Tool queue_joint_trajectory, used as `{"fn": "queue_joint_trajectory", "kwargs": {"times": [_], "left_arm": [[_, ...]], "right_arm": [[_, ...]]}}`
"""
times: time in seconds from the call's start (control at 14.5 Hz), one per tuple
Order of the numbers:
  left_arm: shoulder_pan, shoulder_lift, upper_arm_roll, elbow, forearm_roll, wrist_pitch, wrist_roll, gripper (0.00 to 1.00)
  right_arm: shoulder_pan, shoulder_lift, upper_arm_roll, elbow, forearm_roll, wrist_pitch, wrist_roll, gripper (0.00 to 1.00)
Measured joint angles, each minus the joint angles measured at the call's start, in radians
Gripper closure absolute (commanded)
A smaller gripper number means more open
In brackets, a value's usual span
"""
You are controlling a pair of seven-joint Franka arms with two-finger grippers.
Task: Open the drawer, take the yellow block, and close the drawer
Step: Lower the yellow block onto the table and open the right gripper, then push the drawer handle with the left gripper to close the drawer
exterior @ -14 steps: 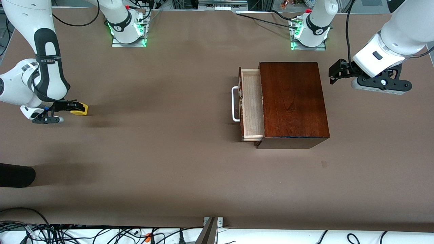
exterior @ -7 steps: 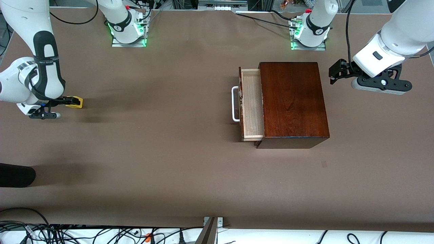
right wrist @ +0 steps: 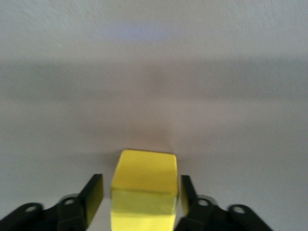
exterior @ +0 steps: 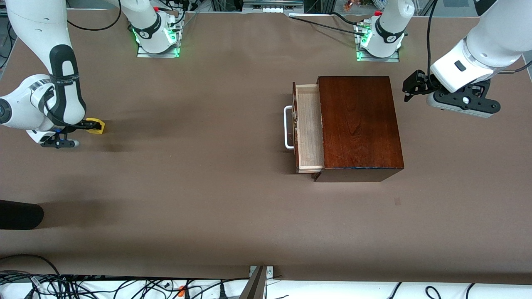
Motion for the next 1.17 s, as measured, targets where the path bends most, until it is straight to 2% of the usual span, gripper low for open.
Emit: {"fn": "queue_joint_trajectory", "kwargs": {"times": [0.21, 0.55, 0.76, 0.9, 1.17], "left_arm": [[-0.024, 0.027, -0.004, 0.0, -0.017, -0.01, 0.174, 0.0], [-0.151, 0.157, -0.019, 0.01, -0.123, 0.018, 0.259, 0.0], [-0.235, 0.215, -0.028, 0.03, -0.146, 0.106, 0.376, 0.0], [-0.264, 0.262, -0.032, 0.032, -0.205, 0.19, 0.51, 0.0], [-0.29, 0.37, -0.096, 0.035, -0.229, 0.363, 0.692, 0.0]], "right_arm": [[0.01, -0.023, 0.002, 0.061, 0.002, -0.027, 0.02, 0.0], [0.019, -0.096, -0.018, 0.303, -0.002, -0.283, 0.194, 0.0], [0.026, -0.111, -0.03, 0.496, -0.042, -0.44, 0.328, 0.0], [0.028, -0.114, -0.031, 0.602, -0.057, -0.533, 0.394, 0.0], [0.052, -0.121, -0.032, 0.699, -0.085, -0.573, 0.506, 0.0]]}}
